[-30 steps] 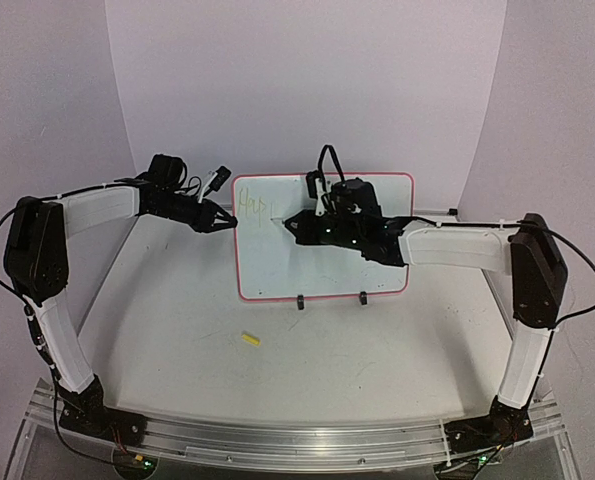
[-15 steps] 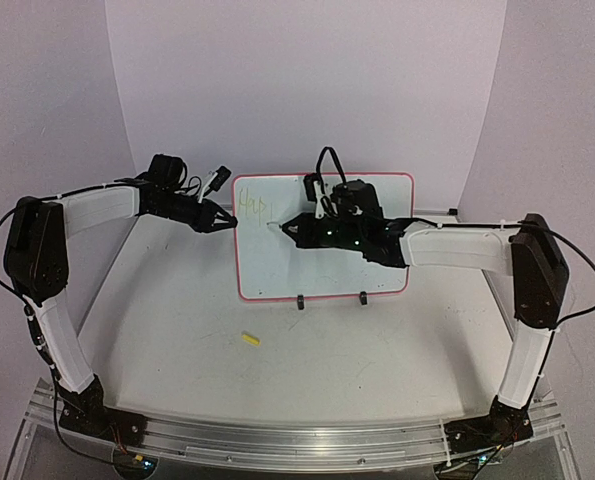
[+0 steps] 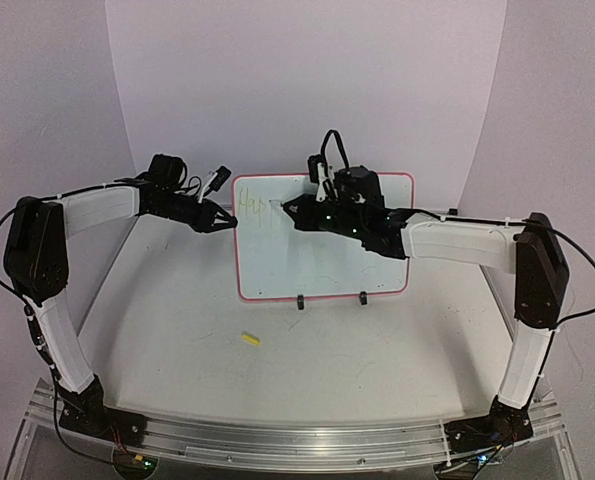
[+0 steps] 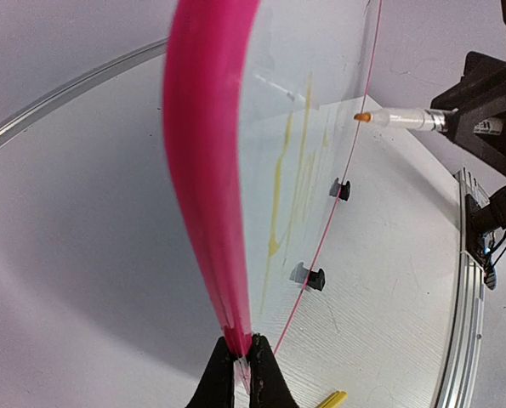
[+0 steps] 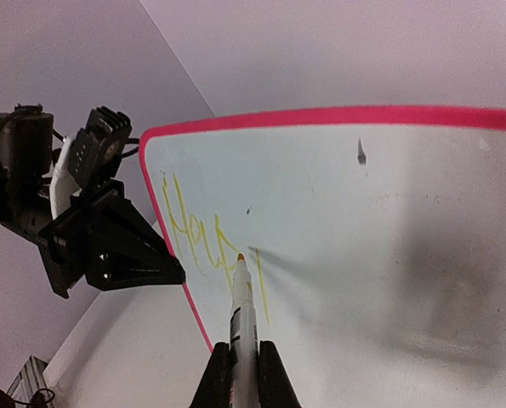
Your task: Write a sentence on the whiteboard
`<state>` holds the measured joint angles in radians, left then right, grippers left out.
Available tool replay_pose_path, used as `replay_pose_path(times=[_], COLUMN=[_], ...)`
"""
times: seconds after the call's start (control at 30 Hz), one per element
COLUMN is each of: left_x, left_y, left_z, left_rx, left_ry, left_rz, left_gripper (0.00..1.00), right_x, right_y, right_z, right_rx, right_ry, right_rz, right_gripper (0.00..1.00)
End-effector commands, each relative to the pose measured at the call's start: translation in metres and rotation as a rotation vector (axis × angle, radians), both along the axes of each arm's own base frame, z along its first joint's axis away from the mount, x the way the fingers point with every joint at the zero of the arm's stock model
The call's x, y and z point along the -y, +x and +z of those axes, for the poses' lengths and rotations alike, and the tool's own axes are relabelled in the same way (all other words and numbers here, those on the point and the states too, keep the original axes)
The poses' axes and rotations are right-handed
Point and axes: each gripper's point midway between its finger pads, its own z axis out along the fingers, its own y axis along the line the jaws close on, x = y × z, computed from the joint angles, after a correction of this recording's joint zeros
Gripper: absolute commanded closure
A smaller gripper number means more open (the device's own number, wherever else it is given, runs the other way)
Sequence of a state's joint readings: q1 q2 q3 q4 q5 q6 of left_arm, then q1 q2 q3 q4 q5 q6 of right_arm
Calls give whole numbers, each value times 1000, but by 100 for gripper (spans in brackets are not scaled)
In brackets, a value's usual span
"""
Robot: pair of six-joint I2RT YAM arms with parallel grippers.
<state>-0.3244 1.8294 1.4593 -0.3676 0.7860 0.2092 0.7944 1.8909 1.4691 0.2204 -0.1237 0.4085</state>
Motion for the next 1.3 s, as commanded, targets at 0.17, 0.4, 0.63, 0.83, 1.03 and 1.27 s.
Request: replay_pose_path(times=[0.17,0.4,0.63,0.83,1.03,1.27], left_x=[0,0,1,1,1,1], left_y=[-2,-2,-2,-2,-2,-2], left_z=[25,24,24,24,23,23], left_rx=[81,79,78,77,76,76], left_ry=[-9,-8,-8,-9,-6,-7], left_rz=[-4,-4,-5,-5,-6,-6], left_gripper=[100,100,100,100,100,100], right_x=[-4,5,29,37,25,13], right_y=[18,20,20,17,13,9], right_z=[10,5,8,9,-4,-23], right_rx=[45,35,52,56,23,-24], right_ry=[5,-10,-33,-41,-46,-56], right_rz=[-44,-93,-183,-200,-138,-75], right_gripper=[100,100,100,100,100,100])
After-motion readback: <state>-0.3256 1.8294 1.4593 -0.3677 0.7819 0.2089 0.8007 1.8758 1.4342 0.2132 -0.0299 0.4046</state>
